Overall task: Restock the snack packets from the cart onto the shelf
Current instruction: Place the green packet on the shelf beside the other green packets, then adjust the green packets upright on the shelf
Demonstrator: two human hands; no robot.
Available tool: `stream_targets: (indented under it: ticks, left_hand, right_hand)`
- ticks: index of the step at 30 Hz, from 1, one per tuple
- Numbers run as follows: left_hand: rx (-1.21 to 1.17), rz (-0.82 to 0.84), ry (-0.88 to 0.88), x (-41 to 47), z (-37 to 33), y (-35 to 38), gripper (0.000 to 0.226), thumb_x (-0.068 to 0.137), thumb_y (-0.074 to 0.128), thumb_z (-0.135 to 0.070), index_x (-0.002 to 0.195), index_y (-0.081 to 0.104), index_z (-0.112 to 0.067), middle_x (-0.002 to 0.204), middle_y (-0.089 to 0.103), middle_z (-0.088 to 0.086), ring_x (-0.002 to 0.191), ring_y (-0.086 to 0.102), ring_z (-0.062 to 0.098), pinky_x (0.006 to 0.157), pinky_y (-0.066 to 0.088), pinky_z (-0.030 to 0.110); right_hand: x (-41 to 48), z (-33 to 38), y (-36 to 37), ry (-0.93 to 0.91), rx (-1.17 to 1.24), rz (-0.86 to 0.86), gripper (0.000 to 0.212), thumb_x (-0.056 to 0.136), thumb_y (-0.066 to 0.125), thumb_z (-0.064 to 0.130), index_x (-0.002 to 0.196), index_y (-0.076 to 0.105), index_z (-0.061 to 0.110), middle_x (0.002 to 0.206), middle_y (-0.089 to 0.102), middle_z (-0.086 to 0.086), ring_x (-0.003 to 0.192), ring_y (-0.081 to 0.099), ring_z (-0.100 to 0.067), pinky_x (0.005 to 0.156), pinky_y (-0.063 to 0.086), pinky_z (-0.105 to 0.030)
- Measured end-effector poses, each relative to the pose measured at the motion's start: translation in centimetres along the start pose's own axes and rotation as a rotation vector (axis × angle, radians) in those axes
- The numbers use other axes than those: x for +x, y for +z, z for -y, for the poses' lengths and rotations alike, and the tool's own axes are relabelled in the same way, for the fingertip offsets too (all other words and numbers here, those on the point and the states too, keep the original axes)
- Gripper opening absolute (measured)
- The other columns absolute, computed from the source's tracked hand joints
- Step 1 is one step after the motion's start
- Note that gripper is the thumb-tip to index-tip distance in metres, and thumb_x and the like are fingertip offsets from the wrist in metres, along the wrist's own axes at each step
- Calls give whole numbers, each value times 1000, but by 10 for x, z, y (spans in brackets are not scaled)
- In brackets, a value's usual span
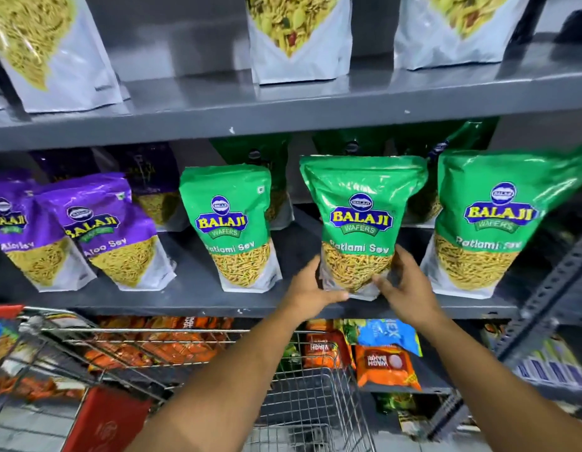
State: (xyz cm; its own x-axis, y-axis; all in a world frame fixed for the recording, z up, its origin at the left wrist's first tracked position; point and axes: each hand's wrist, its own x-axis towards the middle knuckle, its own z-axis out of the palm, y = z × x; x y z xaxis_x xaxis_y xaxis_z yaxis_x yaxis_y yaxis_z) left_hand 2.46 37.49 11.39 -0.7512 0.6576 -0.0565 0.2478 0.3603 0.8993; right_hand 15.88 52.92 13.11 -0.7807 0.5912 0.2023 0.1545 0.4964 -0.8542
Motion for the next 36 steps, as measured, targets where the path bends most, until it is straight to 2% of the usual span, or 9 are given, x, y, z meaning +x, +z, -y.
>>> stream_targets:
  ticks: [3,6,11,14,19,25,29,33,36]
  left_hand:
    - [-25,-126,-7,-1,-3,13,68,65,87,-27,124,53,-22,117,66,-7,110,63,14,93,50,30]
    - [-31,-193,-36,-1,-4,22,71,65,86,-33,126,51,-20,121,66,-2,108,62,15,93,51,32]
    - [-9,-203,-9,-3,-1,21,88,53,89,-43,127,46,-24,123,61,-7,113,58,11,94,50,34]
    - [-16,-122,39,-4,-4,21,99,46,96,-31,131,44,-26,119,61,-12,109,56,6,88,45,23]
    - [55,-183,-17,-3,-1,21,70,58,89,-36,118,56,-22,121,68,-1,107,63,16,86,50,27]
    - [104,-206,-40,-2,0,24,77,53,83,-53,120,56,-27,122,68,-2,109,63,20,92,54,42]
    - [112,-225,-19,0,4,25,74,50,80,-56,116,57,-32,116,71,-6,105,65,18,88,56,41]
    - [133,-234,-9,-3,2,26,65,54,79,-52,111,56,-32,106,73,-9,98,68,15,84,57,35]
    - [147,-246,8,-5,-1,27,64,59,78,-46,117,55,-30,114,71,-7,102,66,19,84,56,33]
  right_hand:
    - [9,6,-8,-6,-131,9,50,87,62,18,133,40,21,116,63,-2,108,58,-25,84,43,-32]
    - [13,11,-15,-9,-110,62,54,86,62,17,134,38,27,124,62,1,116,56,-20,95,48,-41]
    - [9,54,-30,-41,315,-92,46,93,53,15,136,38,17,131,51,14,115,51,0,97,42,-19]
    - [33,81,-39,29,603,-275,23,95,48,22,113,61,17,116,65,-1,108,59,-17,98,44,-39]
    - [65,96,-48,158,645,-384,11,86,60,13,79,67,16,87,68,-12,83,61,-26,92,48,-61]
    - [62,105,-46,175,628,-663,13,86,62,11,78,66,21,83,67,-1,81,61,-17,91,52,-51]
    - [49,115,-47,-167,253,-776,28,87,60,19,114,58,17,108,61,-8,73,55,-5,72,48,-21]
    - [55,142,-56,-666,-589,-631,27,87,56,26,112,62,23,110,65,-7,96,54,-30,86,40,-37]
    - [68,167,-52,-576,-998,-454,28,83,57,31,111,61,28,103,71,-5,95,59,-35,92,40,-49]
